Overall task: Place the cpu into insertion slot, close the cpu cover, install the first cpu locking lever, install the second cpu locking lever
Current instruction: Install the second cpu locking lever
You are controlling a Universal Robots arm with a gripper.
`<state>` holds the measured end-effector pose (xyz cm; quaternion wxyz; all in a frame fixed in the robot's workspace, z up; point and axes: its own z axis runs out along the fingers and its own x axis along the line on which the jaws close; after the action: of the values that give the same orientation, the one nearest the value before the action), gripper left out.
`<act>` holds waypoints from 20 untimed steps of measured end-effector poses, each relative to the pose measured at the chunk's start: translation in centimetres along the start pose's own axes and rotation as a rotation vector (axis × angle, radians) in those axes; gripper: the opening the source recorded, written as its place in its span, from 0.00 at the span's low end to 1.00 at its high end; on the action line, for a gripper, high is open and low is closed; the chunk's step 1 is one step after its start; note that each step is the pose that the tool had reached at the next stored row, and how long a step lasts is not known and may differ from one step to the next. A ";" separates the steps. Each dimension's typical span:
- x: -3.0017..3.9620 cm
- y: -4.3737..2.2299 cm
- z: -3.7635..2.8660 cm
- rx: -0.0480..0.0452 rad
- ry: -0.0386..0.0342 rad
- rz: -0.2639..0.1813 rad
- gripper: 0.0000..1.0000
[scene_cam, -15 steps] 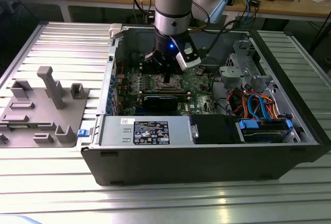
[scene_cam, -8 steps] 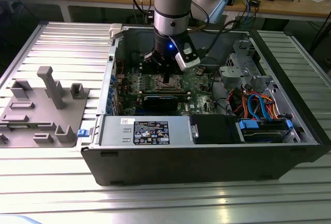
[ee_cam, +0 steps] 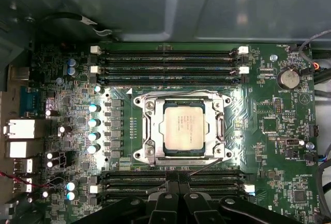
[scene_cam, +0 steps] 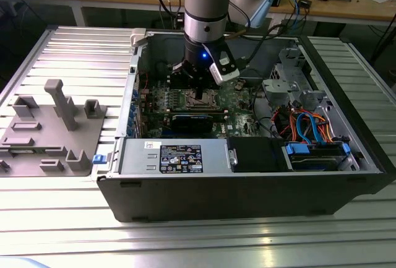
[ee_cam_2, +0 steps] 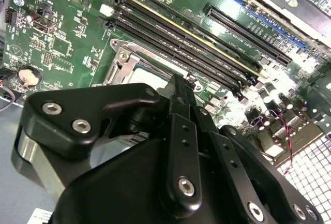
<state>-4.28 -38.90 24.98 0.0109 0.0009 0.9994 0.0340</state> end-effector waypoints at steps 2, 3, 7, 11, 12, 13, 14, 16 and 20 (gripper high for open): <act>0.01 -0.12 0.01 -0.0090 0.0050 0.001 0.11; 0.01 -0.49 -0.01 -0.0154 0.0074 0.001 0.11; 0.01 -1.06 0.01 -0.0333 0.0099 0.001 0.11; 0.25 -1.13 0.21 -0.0421 0.0154 -0.003 0.11; 0.28 -1.16 0.29 -0.0421 0.0185 -0.004 0.11; 0.31 -1.18 0.38 -0.0421 0.0211 -0.005 0.11; 0.34 -1.20 0.49 -0.0421 0.0237 -0.007 0.11; 0.44 -1.24 0.68 -0.0425 0.0275 -0.009 0.11; 0.63 -1.82 1.06 -0.0616 0.0317 -0.015 0.11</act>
<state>-4.89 -40.64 23.79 -0.0047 -0.0073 0.9979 0.0647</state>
